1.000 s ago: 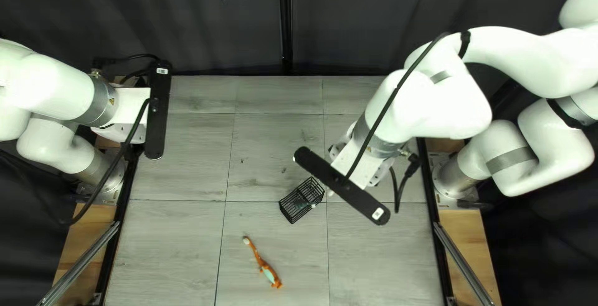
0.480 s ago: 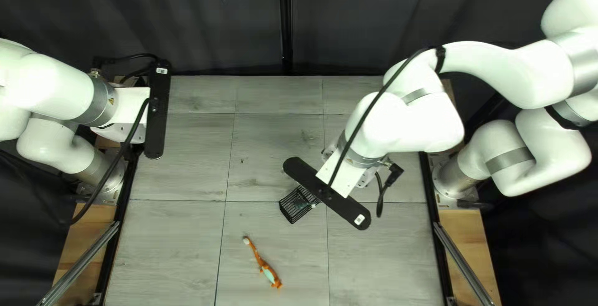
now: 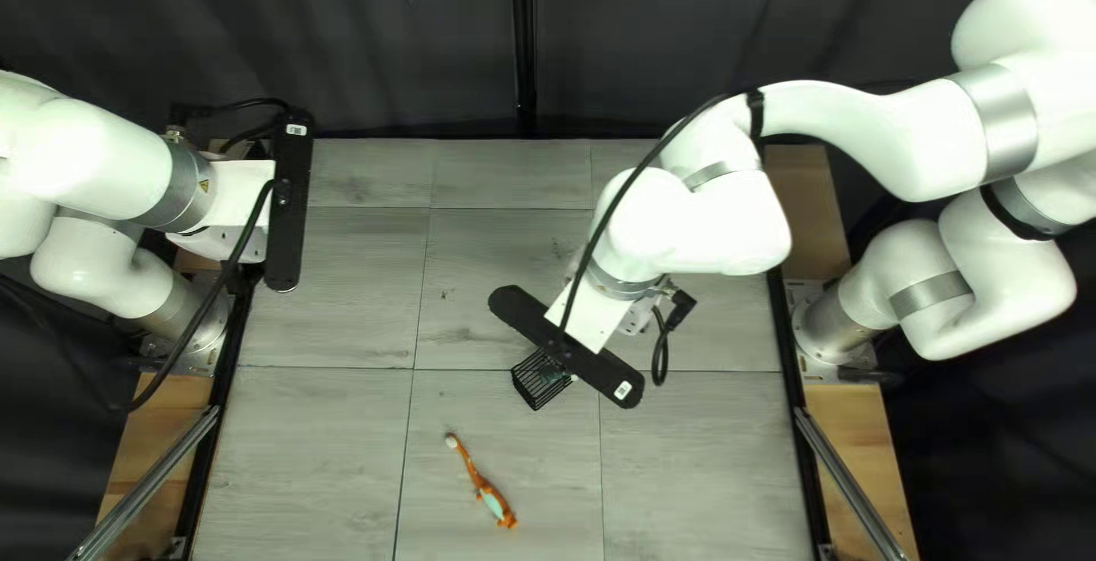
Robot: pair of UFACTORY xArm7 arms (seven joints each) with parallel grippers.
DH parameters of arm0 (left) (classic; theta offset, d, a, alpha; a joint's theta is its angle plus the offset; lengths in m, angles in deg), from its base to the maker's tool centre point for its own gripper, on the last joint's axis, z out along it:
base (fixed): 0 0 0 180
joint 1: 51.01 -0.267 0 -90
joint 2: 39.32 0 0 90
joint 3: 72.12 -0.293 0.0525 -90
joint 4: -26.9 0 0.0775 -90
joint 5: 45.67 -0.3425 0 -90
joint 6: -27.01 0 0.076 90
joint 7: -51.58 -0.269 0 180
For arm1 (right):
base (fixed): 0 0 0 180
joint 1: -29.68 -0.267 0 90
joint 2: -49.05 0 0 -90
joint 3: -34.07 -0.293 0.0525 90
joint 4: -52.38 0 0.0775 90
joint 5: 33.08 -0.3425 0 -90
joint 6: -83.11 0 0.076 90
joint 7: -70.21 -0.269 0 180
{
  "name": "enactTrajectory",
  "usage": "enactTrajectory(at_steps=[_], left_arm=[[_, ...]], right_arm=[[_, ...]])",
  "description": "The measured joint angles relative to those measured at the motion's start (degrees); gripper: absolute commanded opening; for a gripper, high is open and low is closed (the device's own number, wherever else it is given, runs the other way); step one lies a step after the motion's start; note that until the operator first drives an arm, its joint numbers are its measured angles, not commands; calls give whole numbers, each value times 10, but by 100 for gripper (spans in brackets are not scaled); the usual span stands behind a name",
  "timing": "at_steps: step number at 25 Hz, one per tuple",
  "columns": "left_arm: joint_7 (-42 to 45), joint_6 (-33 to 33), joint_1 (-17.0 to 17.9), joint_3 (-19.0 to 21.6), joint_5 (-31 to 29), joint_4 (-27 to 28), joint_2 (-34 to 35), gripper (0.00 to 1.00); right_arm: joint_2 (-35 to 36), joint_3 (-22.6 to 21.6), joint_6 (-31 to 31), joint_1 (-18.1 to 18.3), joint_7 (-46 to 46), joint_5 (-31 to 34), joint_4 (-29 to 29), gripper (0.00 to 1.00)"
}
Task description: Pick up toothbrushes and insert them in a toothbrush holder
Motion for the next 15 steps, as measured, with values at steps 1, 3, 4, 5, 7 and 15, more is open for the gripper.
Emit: enactTrajectory(at_steps=[1, 3, 4, 5, 7, 15], left_arm=[[0, 0, 0, 0, 0, 0, 0, 100], [0, 0, 0, 0, 0, 0, 0, 100], [0, 0, 0, 0, 0, 0, 0, 100], [0, 0, 0, 0, 0, 0, 0, 100], [0, 0, 0, 0, 0, 0, 0, 100], [0, 0, 0, 0, 0, 0, 0, 100]], right_arm=[[1, 0, 0, 0, 1, -1, 0, 0], [2, 0, 1, -1, 2, -3, -1, 0], [3, 0, 1, -1, 2, -4, -1, 0], [5, 0, 0, -2, 3, -4, -1, 0], [9, 0, -4, -2, 6, -7, 0, 0], [15, 2, -14, -2, 16, -13, 7, 0]])
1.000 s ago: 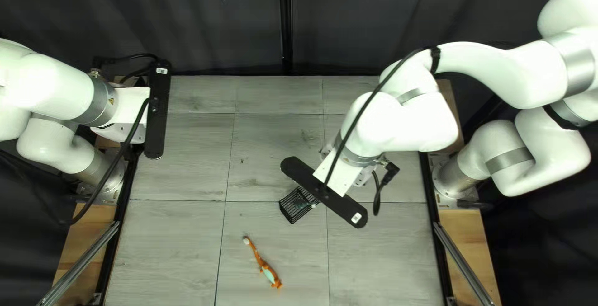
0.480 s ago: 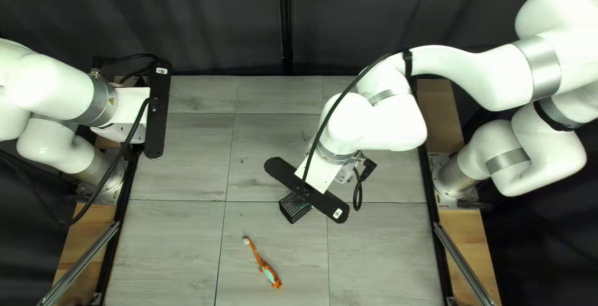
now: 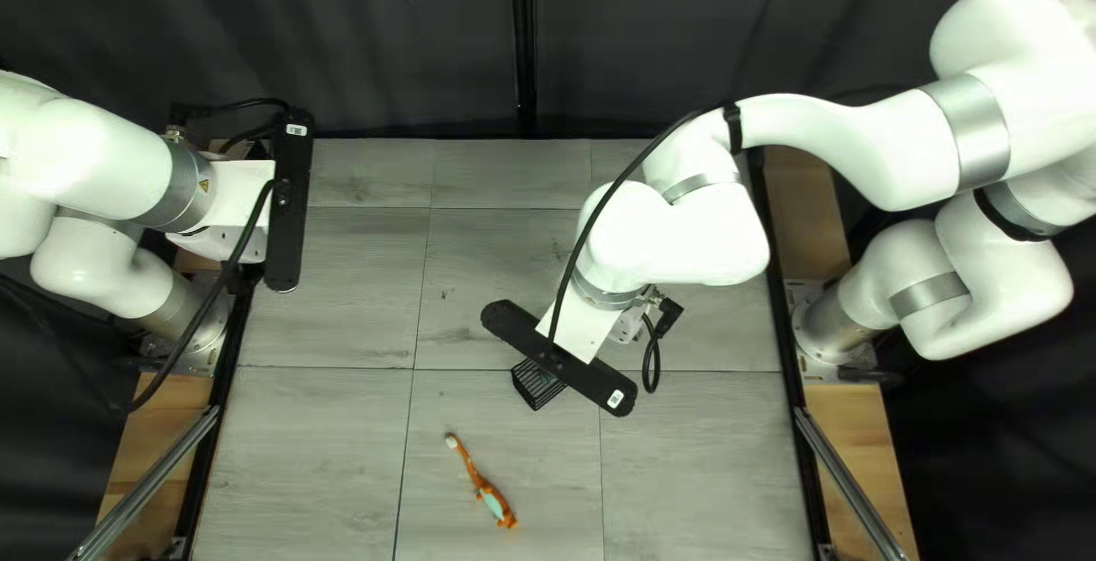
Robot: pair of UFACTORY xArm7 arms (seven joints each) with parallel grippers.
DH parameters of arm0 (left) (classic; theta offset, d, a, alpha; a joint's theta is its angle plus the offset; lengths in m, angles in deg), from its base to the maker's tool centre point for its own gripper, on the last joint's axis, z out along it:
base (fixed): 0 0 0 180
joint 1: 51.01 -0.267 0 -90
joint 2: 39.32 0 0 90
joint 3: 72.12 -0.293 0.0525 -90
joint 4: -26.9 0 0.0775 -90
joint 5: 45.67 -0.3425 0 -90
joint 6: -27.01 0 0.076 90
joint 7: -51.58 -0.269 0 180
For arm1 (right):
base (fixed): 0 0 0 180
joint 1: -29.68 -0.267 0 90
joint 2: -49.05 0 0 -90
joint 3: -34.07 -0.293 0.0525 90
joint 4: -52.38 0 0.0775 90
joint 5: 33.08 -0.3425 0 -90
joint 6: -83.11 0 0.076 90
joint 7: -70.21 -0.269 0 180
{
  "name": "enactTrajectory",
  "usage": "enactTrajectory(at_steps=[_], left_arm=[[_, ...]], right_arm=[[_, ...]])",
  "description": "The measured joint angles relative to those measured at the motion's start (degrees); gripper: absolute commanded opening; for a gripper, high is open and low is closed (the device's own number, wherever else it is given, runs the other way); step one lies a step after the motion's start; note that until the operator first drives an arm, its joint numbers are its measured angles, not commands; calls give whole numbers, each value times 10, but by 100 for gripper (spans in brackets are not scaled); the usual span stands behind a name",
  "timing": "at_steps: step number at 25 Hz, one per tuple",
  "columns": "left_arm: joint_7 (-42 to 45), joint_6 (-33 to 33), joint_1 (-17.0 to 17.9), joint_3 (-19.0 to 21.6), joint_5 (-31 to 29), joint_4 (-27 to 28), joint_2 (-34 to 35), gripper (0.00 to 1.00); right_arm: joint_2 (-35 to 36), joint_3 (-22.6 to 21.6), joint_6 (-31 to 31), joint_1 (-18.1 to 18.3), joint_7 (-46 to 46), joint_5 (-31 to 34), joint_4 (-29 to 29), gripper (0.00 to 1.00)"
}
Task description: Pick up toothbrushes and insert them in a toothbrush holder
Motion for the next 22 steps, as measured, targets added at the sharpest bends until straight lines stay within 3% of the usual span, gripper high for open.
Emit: enactTrajectory(at_steps=[22], left_arm=[[0, 0, 0, 0, 0, 0, 0, 100]], right_arm=[[31, 10, -21, 4, 33, -11, -1, 0]])
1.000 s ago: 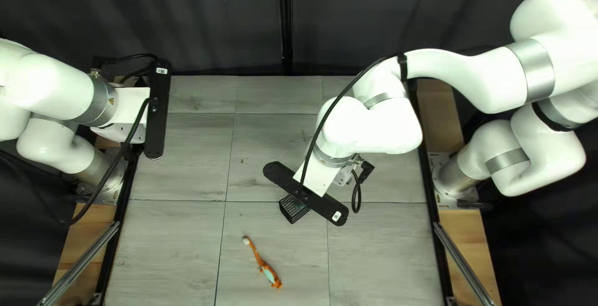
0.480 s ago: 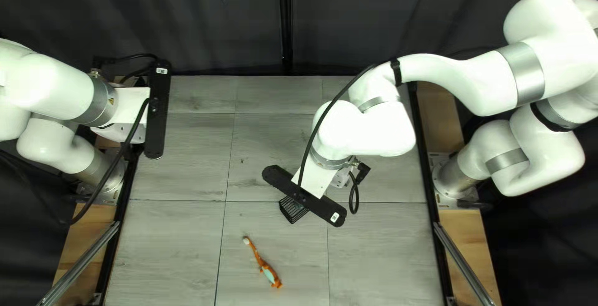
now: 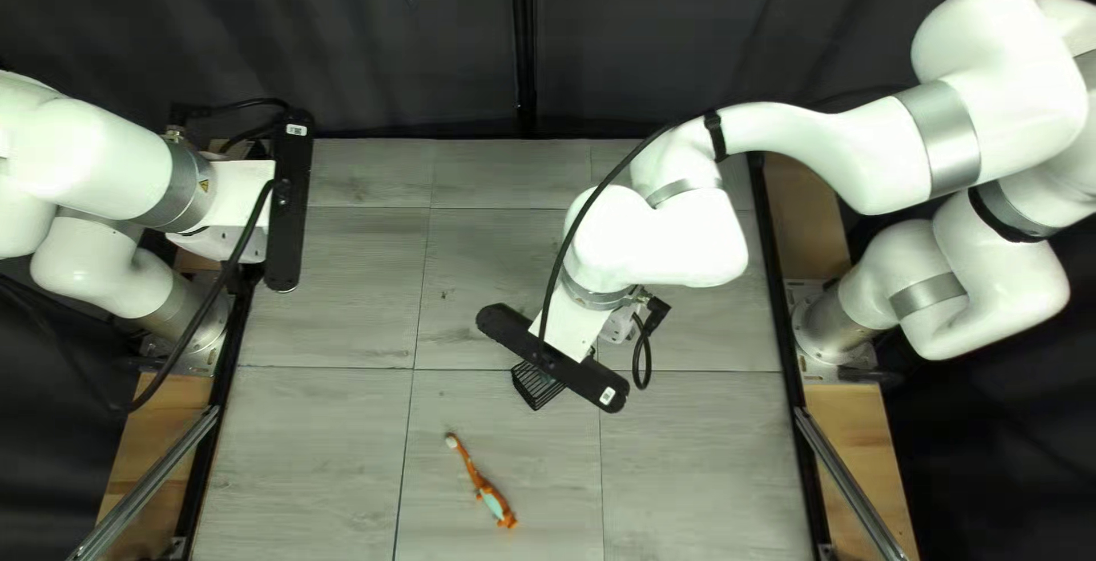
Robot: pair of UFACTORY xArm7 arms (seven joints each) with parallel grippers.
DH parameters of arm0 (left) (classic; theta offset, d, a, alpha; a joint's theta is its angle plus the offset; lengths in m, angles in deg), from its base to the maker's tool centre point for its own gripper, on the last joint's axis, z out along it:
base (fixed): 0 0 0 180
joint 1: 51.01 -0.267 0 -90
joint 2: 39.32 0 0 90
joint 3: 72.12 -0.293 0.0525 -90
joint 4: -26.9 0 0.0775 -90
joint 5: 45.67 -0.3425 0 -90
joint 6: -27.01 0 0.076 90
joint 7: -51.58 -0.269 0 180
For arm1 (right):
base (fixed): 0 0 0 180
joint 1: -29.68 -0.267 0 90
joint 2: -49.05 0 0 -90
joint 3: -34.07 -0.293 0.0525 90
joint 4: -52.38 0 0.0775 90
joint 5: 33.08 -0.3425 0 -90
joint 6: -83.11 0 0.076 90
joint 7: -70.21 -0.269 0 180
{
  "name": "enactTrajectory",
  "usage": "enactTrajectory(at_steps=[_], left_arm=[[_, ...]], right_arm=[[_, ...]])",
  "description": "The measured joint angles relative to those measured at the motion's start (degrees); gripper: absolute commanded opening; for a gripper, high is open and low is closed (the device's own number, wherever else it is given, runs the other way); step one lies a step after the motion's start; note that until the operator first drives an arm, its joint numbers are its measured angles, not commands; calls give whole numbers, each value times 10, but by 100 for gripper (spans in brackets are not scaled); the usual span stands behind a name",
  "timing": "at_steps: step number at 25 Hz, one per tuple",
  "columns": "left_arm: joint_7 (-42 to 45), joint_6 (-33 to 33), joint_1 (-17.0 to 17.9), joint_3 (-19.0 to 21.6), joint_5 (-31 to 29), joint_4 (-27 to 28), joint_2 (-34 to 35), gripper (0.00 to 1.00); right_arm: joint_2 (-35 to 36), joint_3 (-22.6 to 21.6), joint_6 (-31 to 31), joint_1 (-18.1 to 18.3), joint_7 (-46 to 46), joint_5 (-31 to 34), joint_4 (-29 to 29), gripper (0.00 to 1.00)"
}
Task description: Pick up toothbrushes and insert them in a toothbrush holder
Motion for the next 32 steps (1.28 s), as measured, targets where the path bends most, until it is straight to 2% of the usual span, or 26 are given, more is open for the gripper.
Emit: enactTrajectory(at_steps=[32], left_arm=[[0, 0, 0, 0, 0, 0, 0, 100]], right_arm=[[38, 6, -4, 2, 24, -13, -7, 0]])
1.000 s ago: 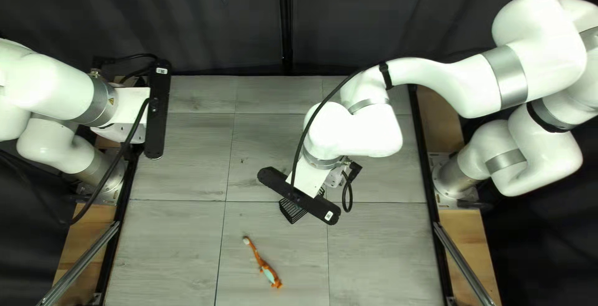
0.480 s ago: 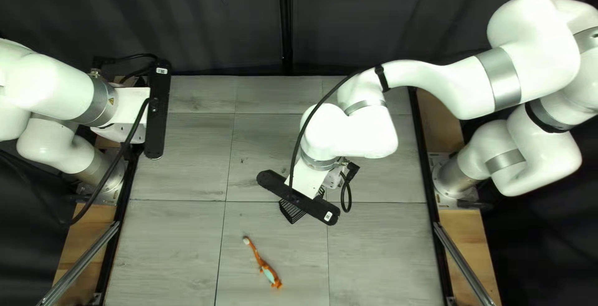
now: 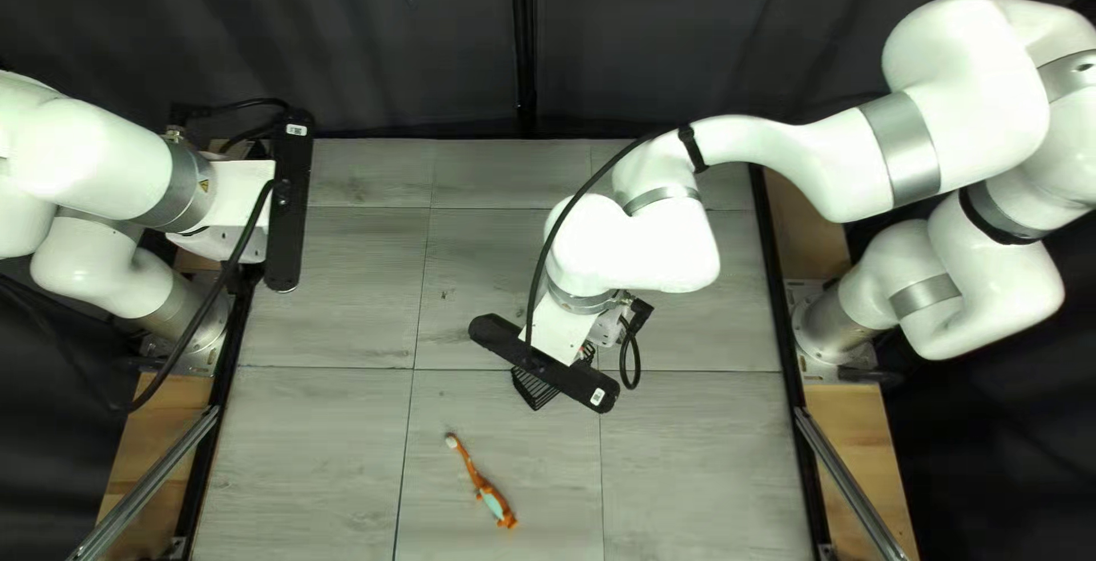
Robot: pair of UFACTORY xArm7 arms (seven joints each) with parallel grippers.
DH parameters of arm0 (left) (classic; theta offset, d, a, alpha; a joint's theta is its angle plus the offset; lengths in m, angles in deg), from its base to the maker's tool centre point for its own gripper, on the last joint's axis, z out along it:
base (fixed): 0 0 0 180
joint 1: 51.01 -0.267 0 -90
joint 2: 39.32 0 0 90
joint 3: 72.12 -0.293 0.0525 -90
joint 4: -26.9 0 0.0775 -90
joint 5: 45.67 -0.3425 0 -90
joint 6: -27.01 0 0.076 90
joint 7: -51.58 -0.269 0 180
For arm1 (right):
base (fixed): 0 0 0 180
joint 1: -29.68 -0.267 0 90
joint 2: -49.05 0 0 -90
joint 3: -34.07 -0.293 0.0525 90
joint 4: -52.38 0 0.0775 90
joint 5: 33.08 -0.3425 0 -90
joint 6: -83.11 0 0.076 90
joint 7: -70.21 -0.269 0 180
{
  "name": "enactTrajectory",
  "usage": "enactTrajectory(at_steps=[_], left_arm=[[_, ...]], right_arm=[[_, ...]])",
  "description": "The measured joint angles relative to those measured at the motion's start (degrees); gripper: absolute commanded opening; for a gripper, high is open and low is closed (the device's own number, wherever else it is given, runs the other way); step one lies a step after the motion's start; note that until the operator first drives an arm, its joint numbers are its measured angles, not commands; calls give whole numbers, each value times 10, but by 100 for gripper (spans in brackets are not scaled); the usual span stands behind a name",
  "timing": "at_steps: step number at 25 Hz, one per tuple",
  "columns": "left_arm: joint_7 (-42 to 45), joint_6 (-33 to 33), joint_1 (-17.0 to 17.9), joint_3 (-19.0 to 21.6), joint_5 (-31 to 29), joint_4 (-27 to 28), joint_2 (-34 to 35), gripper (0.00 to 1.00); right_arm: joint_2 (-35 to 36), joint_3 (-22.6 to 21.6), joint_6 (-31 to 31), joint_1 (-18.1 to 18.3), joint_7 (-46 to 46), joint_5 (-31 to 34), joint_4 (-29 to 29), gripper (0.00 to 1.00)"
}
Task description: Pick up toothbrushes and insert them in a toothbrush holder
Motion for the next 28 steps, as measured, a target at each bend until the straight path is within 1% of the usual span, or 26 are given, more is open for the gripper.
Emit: enactTrajectory(at_steps=[11, 18, 19, 20, 24, 25, 27, 28], left_arm=[[0, 0, 0, 0, 0, 0, 0, 100], [0, 0, 0, 0, 0, 0, 0, 100], [0, 0, 0, 0, 0, 0, 0, 100], [0, 0, 0, 0, 0, 0, 0, 100], [0, 0, 0, 0, 0, 0, 0, 100], [0, 0, 0, 0, 0, 0, 0, 100], [0, 0, 0, 0, 0, 0, 0, 100], [0, 0, 0, 0, 0, 0, 0, 100]], right_arm=[[10, -3, -7, -3, -21, 9, -4, 0], [6, -3, -21, -3, -15, 4, 8, 0], [5, -3, -22, -3, -14, 2, 9, 3], [4, -3, -23, -3, -13, 1, 11, 8], [-1, -3, -26, -3, -11, -3, 15, 7], [-2, -2, -26, -3, -11, -4, 16, 9], [-4, -2, -28, -2, -10, -5, 19, 15], [-5, -2, -29, -2, -10, -6, 20, 14]])
